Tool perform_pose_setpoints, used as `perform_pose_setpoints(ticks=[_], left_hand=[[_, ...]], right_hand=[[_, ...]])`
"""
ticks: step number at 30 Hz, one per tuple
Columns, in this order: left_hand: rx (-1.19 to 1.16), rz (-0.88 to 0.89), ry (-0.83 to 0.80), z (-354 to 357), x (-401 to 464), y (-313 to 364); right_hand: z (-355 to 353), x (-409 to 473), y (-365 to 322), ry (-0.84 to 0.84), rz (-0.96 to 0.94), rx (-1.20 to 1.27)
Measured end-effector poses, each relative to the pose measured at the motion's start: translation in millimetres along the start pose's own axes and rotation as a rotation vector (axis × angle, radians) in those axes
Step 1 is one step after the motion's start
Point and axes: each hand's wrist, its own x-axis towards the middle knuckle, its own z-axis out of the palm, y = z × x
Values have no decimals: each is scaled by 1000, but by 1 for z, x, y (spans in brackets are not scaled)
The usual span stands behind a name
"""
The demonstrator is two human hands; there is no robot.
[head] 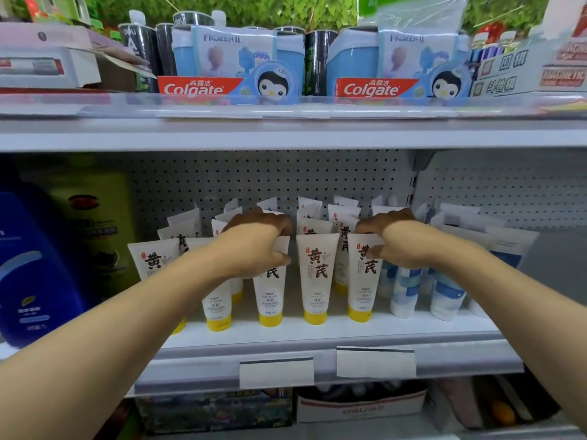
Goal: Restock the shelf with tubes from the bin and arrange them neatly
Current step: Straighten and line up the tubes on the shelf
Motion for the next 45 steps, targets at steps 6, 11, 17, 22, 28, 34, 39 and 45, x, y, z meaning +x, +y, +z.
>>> perform_pose_setpoints(ticks=[6,11,17,22,28,34,39,45], left_hand=[[-51,69,81,-3,5,21],[-142,104,101,-5,13,54],[-195,171,95,2,36,115],[-173,195,61,16,57,155],[73,160,88,28,70,172],[1,120,24,28,70,170],[-25,92,-9,25,69,168],[-42,83,-32,25,70,169]], right_hand=[[-4,-5,5,48,-55,94],[-31,-26,40,231,-33,233],[-30,-40,97,261,99,175],[-17,-47,119,225,106,109],[-5,-44,129,184,19,13],[2,-37,135,133,-3,59],[7,-29,144,105,-27,148],[7,-28,150,113,-57,169]])
